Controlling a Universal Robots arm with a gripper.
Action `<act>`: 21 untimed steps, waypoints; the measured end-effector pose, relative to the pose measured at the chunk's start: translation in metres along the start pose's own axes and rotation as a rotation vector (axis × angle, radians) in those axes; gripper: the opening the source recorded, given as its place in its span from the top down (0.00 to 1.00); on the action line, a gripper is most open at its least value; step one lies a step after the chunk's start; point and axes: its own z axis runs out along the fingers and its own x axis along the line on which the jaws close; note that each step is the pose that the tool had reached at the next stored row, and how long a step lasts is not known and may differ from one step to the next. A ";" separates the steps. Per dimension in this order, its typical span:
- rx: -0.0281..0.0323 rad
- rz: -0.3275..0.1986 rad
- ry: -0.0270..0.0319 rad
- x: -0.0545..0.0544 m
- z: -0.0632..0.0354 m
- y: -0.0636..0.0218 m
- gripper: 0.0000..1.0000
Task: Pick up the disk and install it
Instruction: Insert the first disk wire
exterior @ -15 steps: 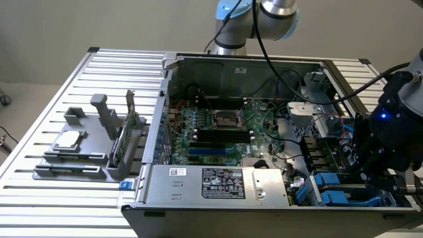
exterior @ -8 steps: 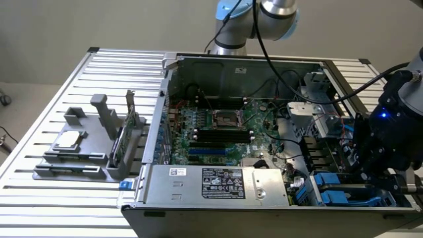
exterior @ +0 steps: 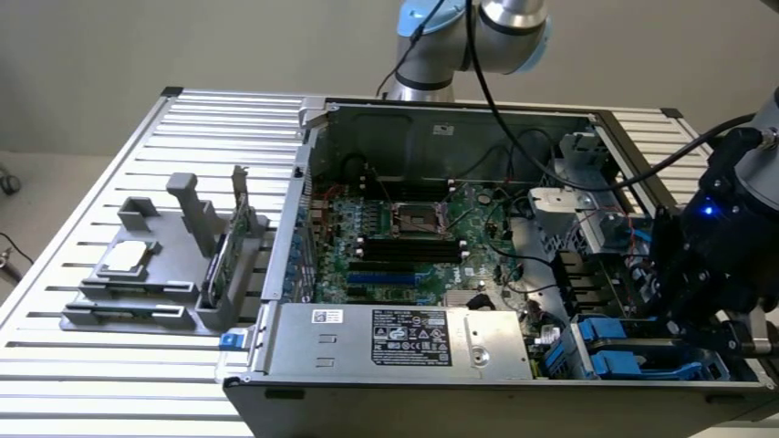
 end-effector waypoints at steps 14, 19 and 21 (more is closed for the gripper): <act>0.0004 0.000 -0.0001 0.000 -0.0137 -0.0177 0.75; 0.0004 0.000 -0.0002 -0.001 -0.0175 -0.0340 0.75; 0.0004 0.000 0.0000 -0.001 -0.0192 -0.0383 0.75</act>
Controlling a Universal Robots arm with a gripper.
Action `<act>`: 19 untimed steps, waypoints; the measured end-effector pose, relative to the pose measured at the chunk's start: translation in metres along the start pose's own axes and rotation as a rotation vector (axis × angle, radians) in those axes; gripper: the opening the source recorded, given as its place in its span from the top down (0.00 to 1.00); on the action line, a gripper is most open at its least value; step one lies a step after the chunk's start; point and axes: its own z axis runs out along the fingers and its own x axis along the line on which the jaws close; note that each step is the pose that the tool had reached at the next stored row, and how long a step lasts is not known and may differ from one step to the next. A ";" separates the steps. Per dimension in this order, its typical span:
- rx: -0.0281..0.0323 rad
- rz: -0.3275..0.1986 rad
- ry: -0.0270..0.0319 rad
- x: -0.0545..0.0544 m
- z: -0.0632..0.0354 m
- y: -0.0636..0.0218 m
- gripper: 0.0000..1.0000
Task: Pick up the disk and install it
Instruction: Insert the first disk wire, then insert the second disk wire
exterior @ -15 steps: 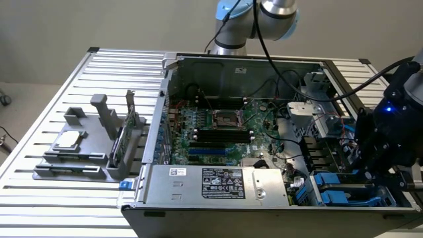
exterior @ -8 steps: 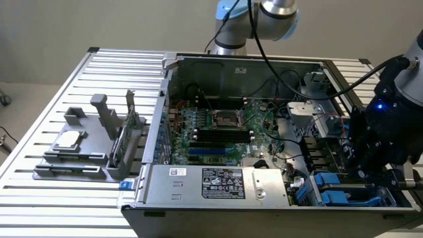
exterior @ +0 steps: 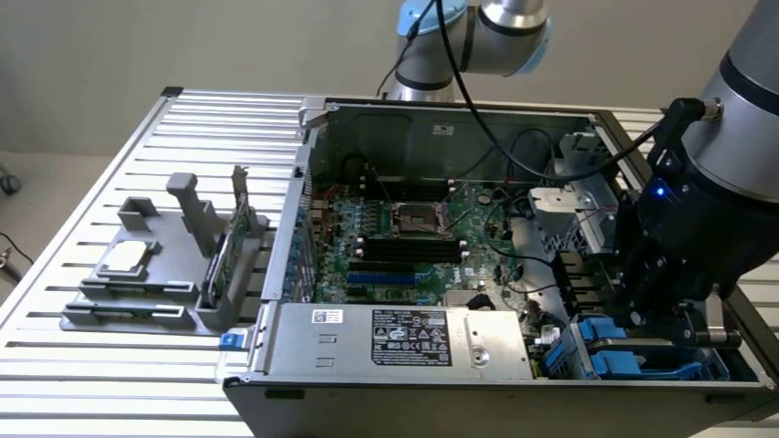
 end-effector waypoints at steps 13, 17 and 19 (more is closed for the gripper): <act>0.0000 0.000 0.0002 0.000 -0.0002 -0.0008 0.75; 0.0000 0.000 0.0001 0.001 -0.0003 -0.0008 0.75; 0.0000 0.000 0.0000 0.003 -0.0015 -0.0007 0.75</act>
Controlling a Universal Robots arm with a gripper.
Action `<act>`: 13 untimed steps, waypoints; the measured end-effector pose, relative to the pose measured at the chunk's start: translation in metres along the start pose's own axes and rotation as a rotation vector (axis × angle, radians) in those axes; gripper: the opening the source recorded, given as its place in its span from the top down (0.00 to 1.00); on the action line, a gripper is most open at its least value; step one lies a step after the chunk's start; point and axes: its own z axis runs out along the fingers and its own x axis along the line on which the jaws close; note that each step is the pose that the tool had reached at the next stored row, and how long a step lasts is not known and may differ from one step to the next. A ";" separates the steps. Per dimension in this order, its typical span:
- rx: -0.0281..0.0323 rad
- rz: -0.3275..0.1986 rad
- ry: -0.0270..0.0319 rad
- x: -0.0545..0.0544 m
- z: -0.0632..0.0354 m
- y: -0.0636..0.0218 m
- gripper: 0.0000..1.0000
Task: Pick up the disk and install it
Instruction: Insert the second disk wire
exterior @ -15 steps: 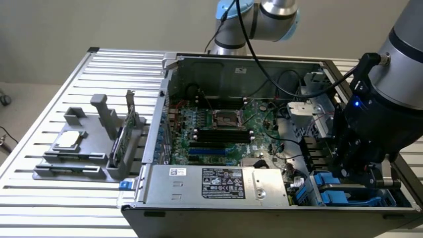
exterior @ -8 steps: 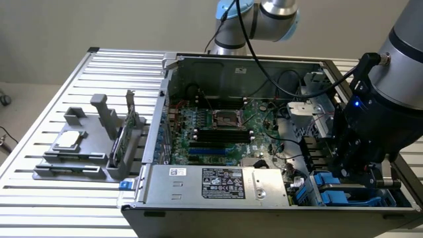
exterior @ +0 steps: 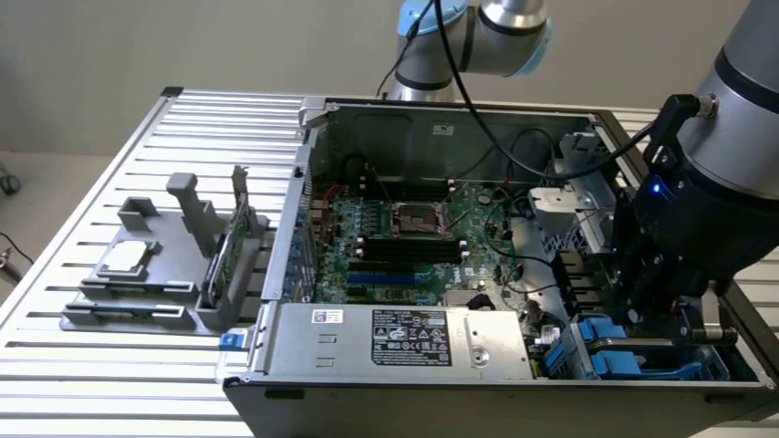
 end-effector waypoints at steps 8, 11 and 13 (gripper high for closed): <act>0.0009 -0.002 -0.0145 0.014 -0.0168 0.0038 0.75; 0.0021 -0.002 -0.0174 0.016 -0.0202 0.0100 0.75; 0.0030 -0.002 -0.0190 0.017 -0.0217 0.0144 0.75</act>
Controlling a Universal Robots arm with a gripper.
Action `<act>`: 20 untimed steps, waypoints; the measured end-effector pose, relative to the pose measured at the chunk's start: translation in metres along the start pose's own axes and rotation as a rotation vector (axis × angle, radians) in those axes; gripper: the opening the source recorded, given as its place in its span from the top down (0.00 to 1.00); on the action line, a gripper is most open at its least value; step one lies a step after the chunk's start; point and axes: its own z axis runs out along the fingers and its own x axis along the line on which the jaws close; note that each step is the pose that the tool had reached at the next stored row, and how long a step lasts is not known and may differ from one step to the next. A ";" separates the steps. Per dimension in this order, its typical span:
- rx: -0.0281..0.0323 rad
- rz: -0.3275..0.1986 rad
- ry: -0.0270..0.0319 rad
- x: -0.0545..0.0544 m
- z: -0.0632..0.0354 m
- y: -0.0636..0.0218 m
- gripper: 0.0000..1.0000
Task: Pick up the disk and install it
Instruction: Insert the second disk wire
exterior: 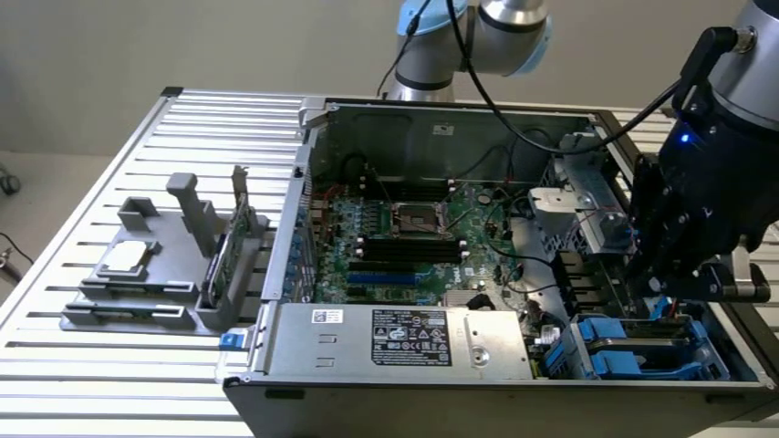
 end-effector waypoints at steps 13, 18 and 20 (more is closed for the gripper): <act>0.0096 -0.001 -0.0147 0.007 -0.0106 0.0184 0.75; 0.0108 -0.002 -0.0155 0.008 -0.0095 0.0274 0.75; 0.0110 -0.001 -0.0157 0.008 -0.0092 0.0294 0.75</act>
